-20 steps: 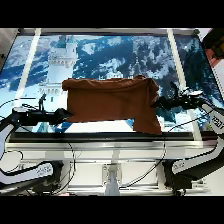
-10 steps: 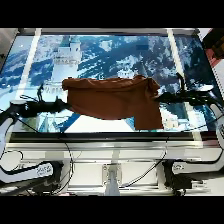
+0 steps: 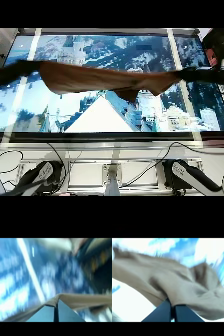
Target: Fold the clothes and pants, and hang the long-sleeved shirts on hangers.
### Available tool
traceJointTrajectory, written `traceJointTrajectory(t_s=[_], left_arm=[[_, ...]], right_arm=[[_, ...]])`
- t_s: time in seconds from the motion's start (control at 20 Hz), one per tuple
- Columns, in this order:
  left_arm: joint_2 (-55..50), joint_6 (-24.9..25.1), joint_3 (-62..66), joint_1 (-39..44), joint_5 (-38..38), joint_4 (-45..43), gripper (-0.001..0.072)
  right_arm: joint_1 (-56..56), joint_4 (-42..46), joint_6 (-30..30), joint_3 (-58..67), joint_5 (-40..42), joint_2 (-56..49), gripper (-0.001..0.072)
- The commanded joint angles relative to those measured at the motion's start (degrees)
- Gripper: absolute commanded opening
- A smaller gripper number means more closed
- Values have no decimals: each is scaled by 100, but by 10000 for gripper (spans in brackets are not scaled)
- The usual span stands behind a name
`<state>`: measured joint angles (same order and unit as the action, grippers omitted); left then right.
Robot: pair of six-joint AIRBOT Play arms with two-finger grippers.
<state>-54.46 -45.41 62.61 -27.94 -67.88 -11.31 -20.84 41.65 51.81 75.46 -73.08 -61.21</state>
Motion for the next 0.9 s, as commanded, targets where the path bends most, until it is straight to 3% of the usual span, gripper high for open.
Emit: traceJointTrajectory(t_s=[0.0, 0.25, 0.5, 0.6, 0.65, 0.8, 0.85], left_arm=[[1003, 4, 164, -431, 356, 1045, 21], [2177, 4, 164, -479, 946, 1567, 21], [3292, 4, 164, -476, 2660, 1456, 21], [3628, -2, 162, -476, 3106, 870, 20], [3692, -146, 162, -476, 3121, 474, 19], [3432, -1672, 146, -476, 2944, -846, 19], [3213, -1947, 146, -476, 2752, -1093, 19]], right_arm=[[-144, 85, 645, 918, 26, 828, 18], [-142, 188, 769, 1768, -291, 1917, 17], [-140, 1165, 1095, 2490, -87, 2649, 16], [-138, 1294, 1237, 2568, 341, 2706, 15], [-138, 1268, 1364, 2566, 549, 2647, 15], [-138, 1012, 1521, 2566, 833, 2055, 14], [-138, 892, 1561, 2566, 708, 1762, 14]])
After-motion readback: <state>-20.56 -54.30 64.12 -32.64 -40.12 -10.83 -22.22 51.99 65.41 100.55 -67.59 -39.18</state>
